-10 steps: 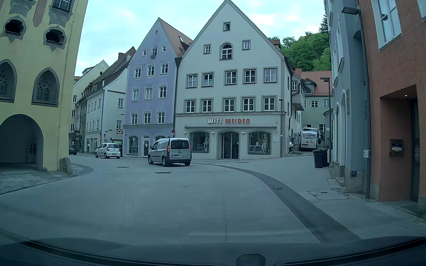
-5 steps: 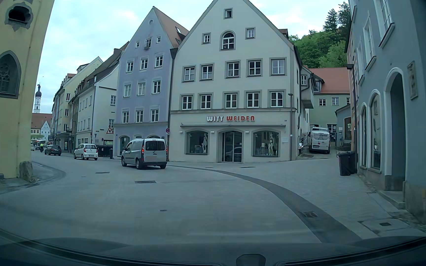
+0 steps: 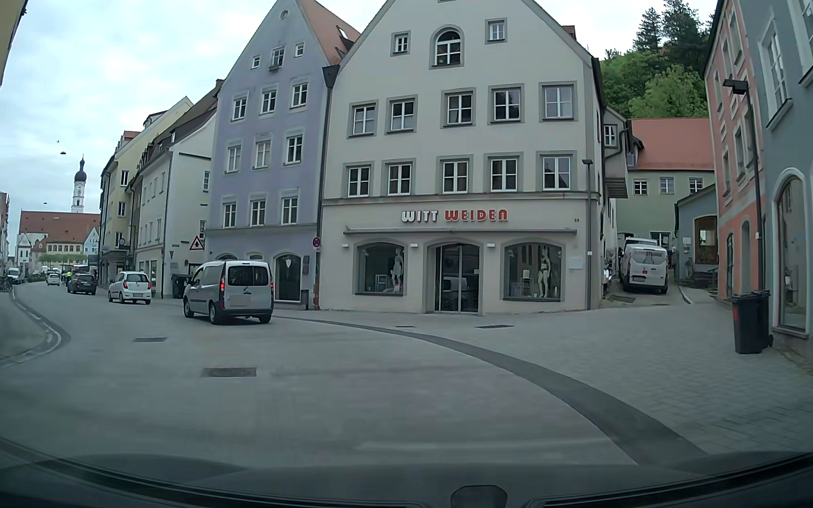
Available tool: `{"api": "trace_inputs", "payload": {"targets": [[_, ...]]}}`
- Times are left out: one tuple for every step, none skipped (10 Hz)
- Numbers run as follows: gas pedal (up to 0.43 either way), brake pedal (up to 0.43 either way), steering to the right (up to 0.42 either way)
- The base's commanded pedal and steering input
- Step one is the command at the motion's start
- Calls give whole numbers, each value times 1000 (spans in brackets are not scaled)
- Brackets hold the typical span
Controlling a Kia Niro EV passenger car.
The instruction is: Follow the waypoints while adhering to traffic rules and regulations
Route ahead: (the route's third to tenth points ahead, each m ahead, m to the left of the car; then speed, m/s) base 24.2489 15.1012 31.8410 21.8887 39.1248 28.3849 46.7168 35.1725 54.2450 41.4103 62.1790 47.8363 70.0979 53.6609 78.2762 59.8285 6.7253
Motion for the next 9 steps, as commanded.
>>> {"api": "trace_inputs", "payload": {"targets": [[0, 122, -64], [0, 122, -76], [0, 122, -90], [0, 116, -100], [0, 73, -105], [0, 6, -111], [0, 0, -123], [0, 0, -136], [0, 0, -148]]}}
